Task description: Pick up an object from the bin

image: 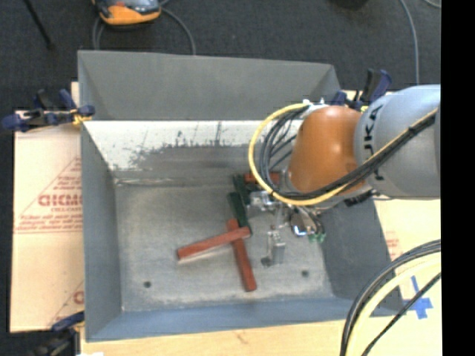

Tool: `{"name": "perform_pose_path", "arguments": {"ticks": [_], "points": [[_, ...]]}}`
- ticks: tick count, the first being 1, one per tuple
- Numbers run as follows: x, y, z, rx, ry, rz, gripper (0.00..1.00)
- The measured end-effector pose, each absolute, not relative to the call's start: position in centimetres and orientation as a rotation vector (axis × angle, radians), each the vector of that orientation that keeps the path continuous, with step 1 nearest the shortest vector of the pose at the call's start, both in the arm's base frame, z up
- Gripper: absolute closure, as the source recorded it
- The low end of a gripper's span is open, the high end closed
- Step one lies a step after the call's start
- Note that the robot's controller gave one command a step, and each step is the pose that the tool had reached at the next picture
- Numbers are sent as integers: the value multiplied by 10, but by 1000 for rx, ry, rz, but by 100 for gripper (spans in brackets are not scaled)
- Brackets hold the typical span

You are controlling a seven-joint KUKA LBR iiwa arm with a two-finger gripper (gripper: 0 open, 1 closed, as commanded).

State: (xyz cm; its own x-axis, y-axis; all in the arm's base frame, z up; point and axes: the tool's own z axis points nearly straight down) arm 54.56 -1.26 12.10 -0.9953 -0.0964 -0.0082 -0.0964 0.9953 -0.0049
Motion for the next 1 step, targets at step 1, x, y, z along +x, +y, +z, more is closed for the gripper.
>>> {"name": "perform_pose_path", "arguments": {"ticks": [1], "points": [[532, 19, 100, -250, 3132, 2, 0]]}}
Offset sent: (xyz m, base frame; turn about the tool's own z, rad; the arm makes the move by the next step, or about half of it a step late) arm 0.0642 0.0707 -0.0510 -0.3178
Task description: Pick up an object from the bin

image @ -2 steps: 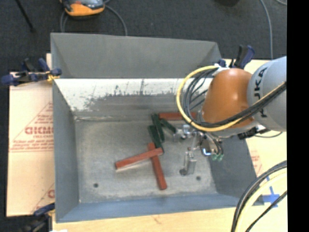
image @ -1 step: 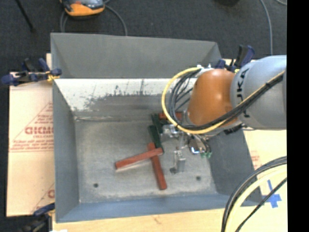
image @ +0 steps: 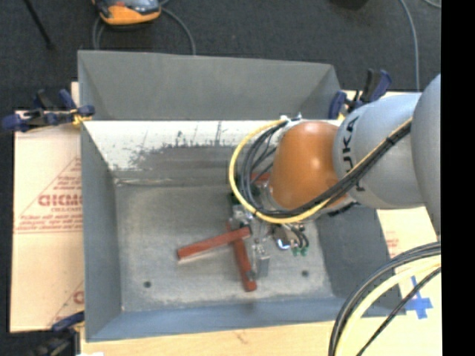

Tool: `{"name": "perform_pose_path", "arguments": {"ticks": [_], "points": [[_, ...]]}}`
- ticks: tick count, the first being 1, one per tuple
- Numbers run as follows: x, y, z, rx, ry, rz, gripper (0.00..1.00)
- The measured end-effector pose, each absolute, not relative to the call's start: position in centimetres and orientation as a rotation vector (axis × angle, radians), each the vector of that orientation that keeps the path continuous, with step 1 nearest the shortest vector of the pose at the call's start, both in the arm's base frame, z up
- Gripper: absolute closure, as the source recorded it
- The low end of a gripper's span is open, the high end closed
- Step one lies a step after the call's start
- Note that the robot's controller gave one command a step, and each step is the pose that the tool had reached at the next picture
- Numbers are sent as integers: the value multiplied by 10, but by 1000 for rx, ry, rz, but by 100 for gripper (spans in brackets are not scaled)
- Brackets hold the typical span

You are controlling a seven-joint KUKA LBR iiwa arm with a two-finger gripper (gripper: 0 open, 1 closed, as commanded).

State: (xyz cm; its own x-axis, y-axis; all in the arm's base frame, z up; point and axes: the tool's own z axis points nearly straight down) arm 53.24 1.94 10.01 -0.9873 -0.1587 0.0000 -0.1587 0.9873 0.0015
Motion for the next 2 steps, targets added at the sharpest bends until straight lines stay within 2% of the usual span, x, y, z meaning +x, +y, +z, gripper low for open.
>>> {"name": "perform_pose_path", "arguments": {"ticks": [1, 2], "points": [[541, 25, 96, 163, -3136, -1, 0], [545, 29, 93, 283, -3136, 1, 0]]}}
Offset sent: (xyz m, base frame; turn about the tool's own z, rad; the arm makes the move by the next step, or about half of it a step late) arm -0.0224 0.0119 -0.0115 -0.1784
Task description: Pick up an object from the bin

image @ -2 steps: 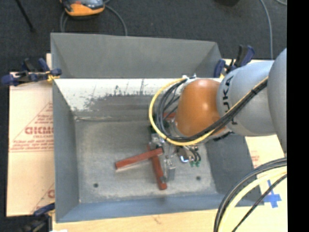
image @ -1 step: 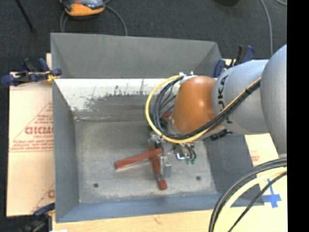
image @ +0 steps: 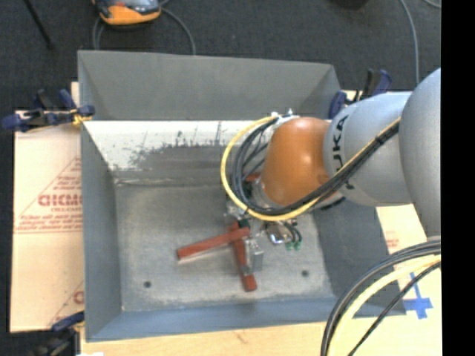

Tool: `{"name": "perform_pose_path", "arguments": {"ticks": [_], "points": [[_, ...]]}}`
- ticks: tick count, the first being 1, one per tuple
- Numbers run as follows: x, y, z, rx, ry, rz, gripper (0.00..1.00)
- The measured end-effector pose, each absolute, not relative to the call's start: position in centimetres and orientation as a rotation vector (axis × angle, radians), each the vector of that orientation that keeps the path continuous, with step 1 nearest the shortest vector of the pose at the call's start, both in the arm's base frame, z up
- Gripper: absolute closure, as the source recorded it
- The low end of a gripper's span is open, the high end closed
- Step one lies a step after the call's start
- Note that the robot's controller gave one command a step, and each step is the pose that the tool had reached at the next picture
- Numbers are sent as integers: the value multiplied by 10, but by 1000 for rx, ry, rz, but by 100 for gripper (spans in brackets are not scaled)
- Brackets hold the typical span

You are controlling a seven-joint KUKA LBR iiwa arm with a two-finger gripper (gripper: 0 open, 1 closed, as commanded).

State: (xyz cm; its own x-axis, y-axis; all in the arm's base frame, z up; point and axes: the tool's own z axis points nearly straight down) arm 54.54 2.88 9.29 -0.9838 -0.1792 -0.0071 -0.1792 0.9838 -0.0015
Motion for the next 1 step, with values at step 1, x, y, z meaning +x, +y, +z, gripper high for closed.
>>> {"name": "perform_pose_path", "arguments": {"ticks": [1], "points": [[637, 66, 74, -300, 3122, 2, 100]]}}
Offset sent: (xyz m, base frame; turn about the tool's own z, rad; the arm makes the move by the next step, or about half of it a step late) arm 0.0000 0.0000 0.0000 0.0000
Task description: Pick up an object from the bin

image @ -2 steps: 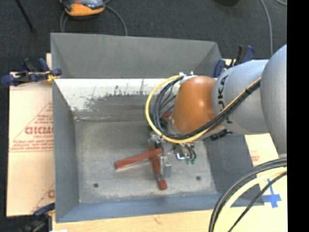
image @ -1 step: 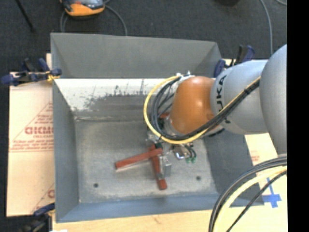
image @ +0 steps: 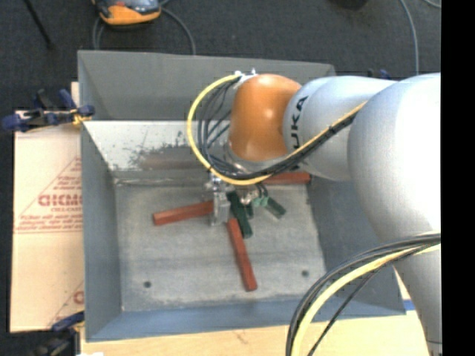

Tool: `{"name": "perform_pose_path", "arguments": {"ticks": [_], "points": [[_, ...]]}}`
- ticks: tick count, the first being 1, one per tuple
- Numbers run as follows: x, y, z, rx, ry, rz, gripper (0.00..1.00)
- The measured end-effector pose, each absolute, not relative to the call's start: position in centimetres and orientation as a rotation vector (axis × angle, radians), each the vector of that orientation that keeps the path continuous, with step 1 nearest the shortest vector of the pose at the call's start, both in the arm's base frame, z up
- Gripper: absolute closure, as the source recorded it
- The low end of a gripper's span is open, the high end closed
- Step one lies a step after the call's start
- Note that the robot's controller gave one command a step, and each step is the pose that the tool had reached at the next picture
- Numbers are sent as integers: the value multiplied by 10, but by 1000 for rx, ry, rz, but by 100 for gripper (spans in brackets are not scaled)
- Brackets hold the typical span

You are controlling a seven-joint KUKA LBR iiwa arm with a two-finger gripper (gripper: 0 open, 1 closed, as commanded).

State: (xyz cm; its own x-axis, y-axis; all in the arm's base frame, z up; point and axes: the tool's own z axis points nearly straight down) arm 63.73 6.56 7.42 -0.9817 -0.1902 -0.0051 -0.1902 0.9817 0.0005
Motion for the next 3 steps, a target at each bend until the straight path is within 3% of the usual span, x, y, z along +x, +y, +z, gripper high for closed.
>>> {"name": "perform_pose_path", "arguments": {"ticks": [1, 2, 3], "points": [[637, 66, 74, -299, 3122, 2, 100], [628, 53, 122, -328, 3125, -1, 100], [630, 76, 196, -353, 3117, 0, 100]]}}
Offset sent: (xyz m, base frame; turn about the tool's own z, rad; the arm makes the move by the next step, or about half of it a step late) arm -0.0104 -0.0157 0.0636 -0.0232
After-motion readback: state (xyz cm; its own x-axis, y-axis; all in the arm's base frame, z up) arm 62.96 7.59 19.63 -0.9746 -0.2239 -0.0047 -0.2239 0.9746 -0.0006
